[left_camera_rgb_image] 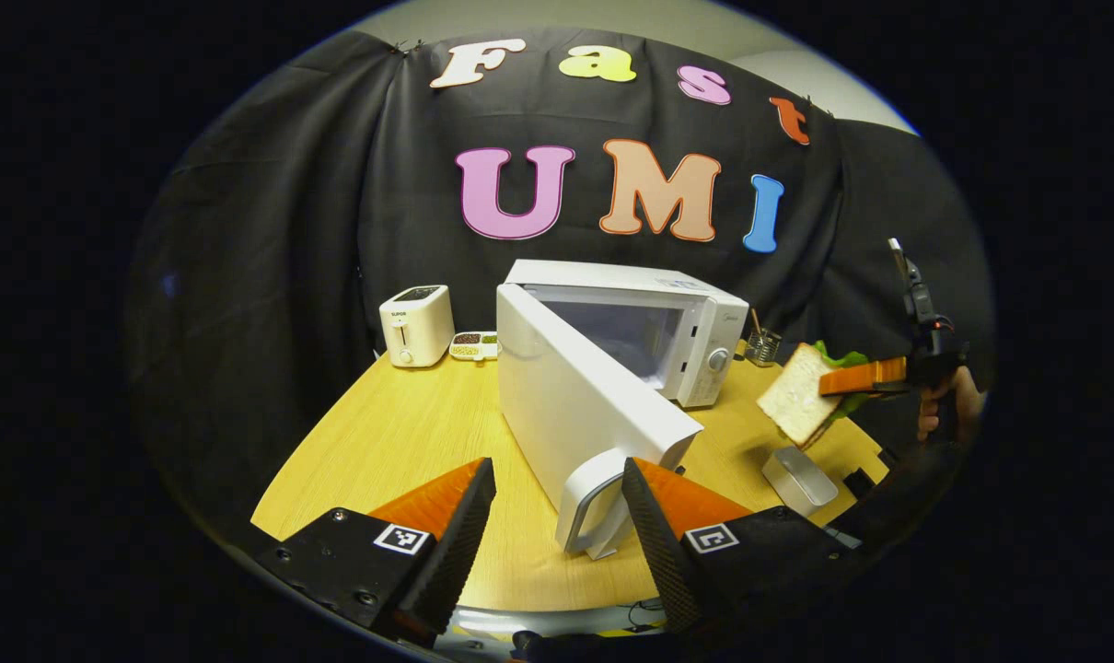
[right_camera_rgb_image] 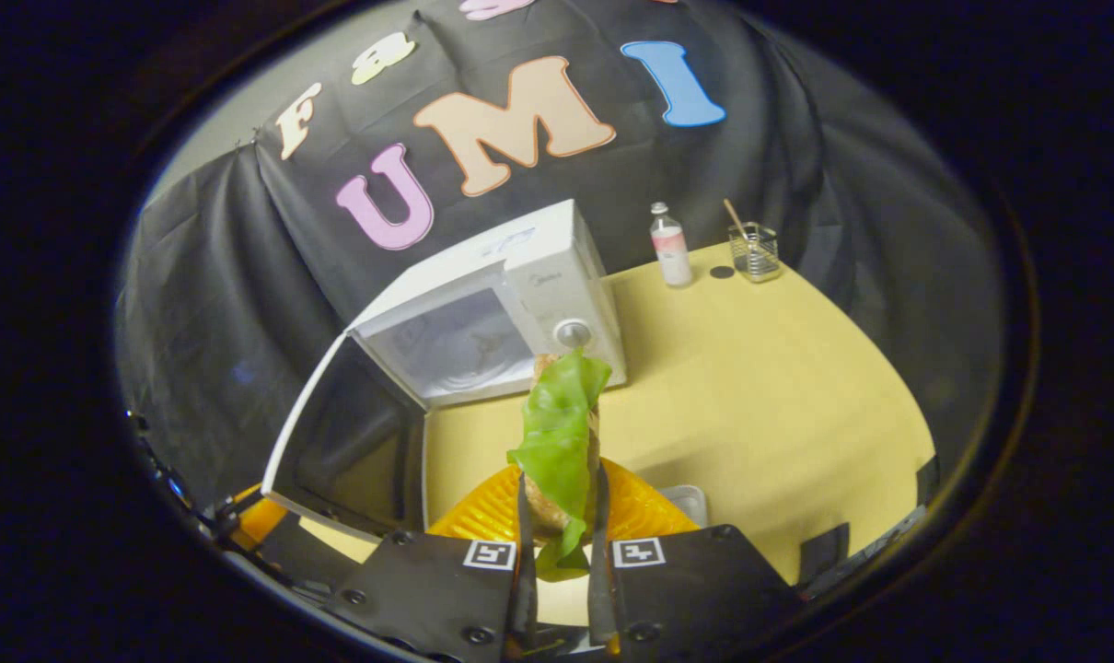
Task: Open the microwave oven with the left hand, put the food in, and close the microwave oven.
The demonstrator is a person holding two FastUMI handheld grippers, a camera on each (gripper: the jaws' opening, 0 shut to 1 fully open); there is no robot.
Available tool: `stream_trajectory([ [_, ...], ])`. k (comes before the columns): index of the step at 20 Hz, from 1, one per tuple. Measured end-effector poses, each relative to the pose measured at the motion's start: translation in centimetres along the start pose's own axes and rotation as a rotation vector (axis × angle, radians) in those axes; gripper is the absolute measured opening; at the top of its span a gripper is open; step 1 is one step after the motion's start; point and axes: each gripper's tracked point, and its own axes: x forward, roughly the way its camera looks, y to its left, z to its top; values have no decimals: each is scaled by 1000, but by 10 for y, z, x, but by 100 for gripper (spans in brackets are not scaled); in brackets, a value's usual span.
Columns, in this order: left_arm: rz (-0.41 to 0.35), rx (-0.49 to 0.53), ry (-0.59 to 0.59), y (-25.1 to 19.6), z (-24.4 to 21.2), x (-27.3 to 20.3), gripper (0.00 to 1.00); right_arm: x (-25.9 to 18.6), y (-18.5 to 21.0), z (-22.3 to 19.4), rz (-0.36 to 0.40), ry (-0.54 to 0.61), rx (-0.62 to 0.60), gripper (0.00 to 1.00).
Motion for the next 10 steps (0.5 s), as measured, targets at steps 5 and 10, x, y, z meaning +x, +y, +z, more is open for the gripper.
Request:
stream_trajectory([
  [5, 15, -18, 0, 10, 0, -15, 86, 50, 64, 3, 137, 17, 181, 24],
  [10, 74, -43, 35, 41, -9, -27, 86, 118, 115, 4, 216, 5, 396, 23],
])
